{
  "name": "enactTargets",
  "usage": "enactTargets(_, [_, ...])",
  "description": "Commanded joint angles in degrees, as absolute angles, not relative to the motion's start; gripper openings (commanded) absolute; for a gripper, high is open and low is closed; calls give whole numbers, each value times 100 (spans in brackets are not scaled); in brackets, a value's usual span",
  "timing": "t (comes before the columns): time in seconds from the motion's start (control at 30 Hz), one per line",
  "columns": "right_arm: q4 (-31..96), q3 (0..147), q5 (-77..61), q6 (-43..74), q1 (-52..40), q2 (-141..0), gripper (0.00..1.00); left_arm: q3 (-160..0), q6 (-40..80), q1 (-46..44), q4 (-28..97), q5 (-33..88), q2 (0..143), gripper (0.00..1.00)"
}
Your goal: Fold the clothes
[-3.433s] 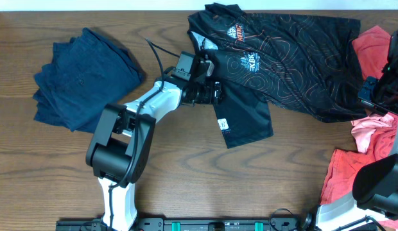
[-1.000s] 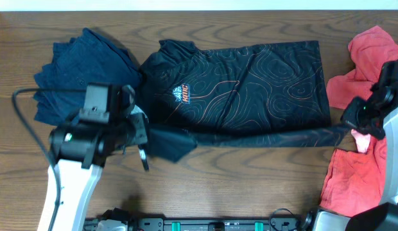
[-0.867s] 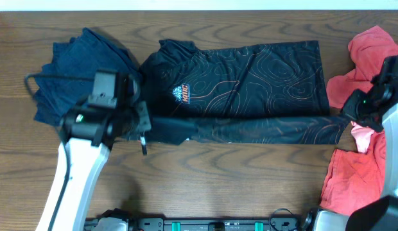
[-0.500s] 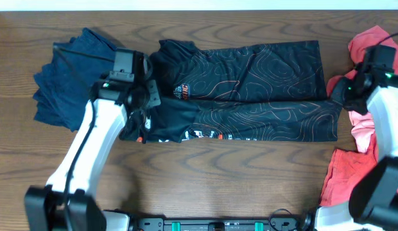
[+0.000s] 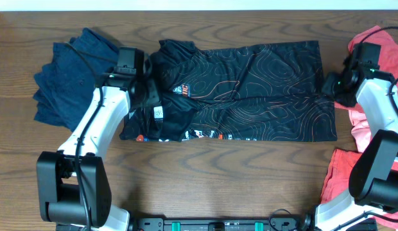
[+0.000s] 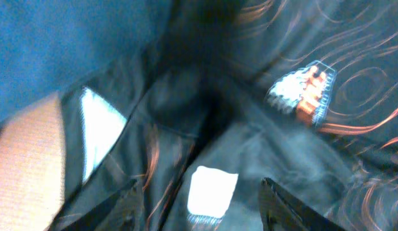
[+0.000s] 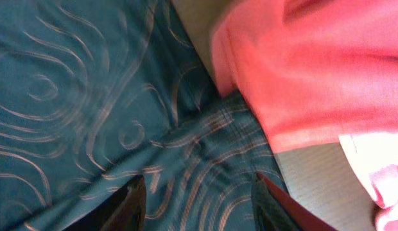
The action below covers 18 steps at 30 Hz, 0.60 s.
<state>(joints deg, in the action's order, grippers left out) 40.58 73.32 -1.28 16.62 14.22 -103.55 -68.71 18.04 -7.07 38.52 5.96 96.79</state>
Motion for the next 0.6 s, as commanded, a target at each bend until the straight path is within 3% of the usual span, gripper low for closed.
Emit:
enactTargets(0.0, [4589, 7312, 246, 1841, 1649, -10344, 49, -6855, 1787, -644, 4394, 528, 9598, 59])
enactTargets(0.17, [4928, 6779, 539, 1839, 1734, -10353, 44, -6532, 1769, -655, 4659, 486, 9636, 59])
enactTargets(0.47, [3802, 5662, 445, 1837, 1728, -10353, 30, -4995, 1769, -648, 2853, 486, 9644, 59])
enactTargets(0.5, [3765, 5572, 445, 1839, 1728, -10353, 28, -4921, 1769, -650, 2810, 486, 9644, 59])
enactTargets(0.57, [3780, 5452, 475, 1839, 1730, -10353, 13, -4818, 1769, -648, 2790, 484, 9644, 59])
